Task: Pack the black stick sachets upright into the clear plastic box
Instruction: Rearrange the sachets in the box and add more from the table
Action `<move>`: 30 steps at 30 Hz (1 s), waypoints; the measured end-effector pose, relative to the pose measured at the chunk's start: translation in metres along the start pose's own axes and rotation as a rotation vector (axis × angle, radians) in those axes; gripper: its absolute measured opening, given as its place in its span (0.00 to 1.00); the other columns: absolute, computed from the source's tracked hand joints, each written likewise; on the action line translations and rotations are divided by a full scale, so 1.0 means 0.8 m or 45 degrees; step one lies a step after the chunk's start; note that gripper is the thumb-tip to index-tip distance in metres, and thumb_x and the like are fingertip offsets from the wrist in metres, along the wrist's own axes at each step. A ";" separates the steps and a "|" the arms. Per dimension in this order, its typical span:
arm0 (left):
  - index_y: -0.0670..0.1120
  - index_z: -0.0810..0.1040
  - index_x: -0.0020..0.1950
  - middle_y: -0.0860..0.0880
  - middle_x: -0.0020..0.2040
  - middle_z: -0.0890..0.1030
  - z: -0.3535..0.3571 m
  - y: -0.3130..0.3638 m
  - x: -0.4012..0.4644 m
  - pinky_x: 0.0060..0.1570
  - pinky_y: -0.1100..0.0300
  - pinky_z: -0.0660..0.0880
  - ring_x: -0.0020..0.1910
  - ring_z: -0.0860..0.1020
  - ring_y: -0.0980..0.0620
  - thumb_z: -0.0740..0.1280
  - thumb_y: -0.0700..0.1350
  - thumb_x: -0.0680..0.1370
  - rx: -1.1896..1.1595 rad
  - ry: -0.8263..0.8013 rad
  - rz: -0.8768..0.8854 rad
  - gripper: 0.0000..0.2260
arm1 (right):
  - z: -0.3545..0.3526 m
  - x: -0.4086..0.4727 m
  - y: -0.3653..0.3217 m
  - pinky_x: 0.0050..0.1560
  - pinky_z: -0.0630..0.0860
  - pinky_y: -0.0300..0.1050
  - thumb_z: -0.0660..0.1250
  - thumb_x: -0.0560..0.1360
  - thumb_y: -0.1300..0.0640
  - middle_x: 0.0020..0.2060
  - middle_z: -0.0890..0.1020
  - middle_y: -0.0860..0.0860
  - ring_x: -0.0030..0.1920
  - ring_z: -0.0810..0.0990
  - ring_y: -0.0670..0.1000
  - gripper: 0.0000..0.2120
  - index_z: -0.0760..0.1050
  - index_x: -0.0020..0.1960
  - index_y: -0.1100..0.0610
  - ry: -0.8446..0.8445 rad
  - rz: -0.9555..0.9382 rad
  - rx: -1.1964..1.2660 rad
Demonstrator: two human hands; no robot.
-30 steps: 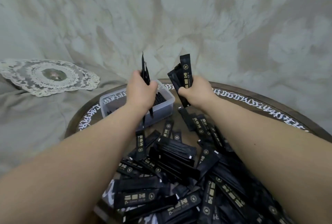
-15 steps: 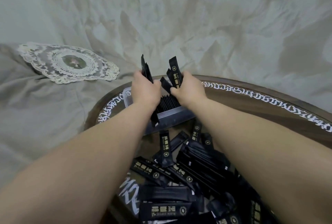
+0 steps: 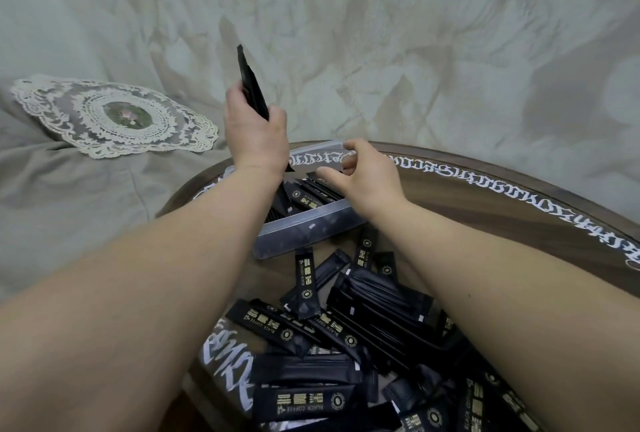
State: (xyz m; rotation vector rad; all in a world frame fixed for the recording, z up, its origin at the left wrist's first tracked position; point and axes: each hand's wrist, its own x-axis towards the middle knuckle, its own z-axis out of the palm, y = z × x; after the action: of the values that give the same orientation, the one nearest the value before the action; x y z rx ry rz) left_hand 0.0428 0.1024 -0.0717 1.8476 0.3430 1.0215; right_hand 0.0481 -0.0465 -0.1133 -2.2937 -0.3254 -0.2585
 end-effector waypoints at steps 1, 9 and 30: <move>0.43 0.69 0.66 0.45 0.57 0.76 -0.001 0.000 -0.001 0.48 0.65 0.66 0.52 0.73 0.50 0.62 0.41 0.76 0.016 -0.005 0.024 0.18 | -0.001 -0.002 0.002 0.58 0.74 0.49 0.71 0.70 0.40 0.52 0.80 0.49 0.54 0.78 0.51 0.29 0.71 0.65 0.54 0.010 -0.011 -0.020; 0.43 0.69 0.65 0.45 0.54 0.77 -0.003 -0.023 -0.037 0.47 0.60 0.66 0.53 0.75 0.44 0.64 0.44 0.77 0.291 -0.255 -0.215 0.17 | -0.009 -0.016 0.012 0.56 0.74 0.47 0.70 0.72 0.42 0.50 0.81 0.49 0.52 0.78 0.49 0.20 0.76 0.56 0.55 0.014 -0.088 -0.131; 0.45 0.68 0.69 0.45 0.58 0.79 -0.029 -0.018 -0.040 0.52 0.56 0.70 0.57 0.76 0.43 0.65 0.44 0.77 0.377 -0.333 -0.166 0.21 | -0.035 -0.064 0.016 0.40 0.63 0.42 0.59 0.68 0.27 0.40 0.75 0.47 0.49 0.71 0.49 0.26 0.68 0.39 0.51 -0.225 -0.451 -0.911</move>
State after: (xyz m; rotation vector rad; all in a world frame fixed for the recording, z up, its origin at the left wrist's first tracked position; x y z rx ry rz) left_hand 0.0081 0.1043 -0.0957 2.1640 0.4695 0.6553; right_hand 0.0014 -0.0832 -0.1182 -2.9603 -0.8446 -0.3982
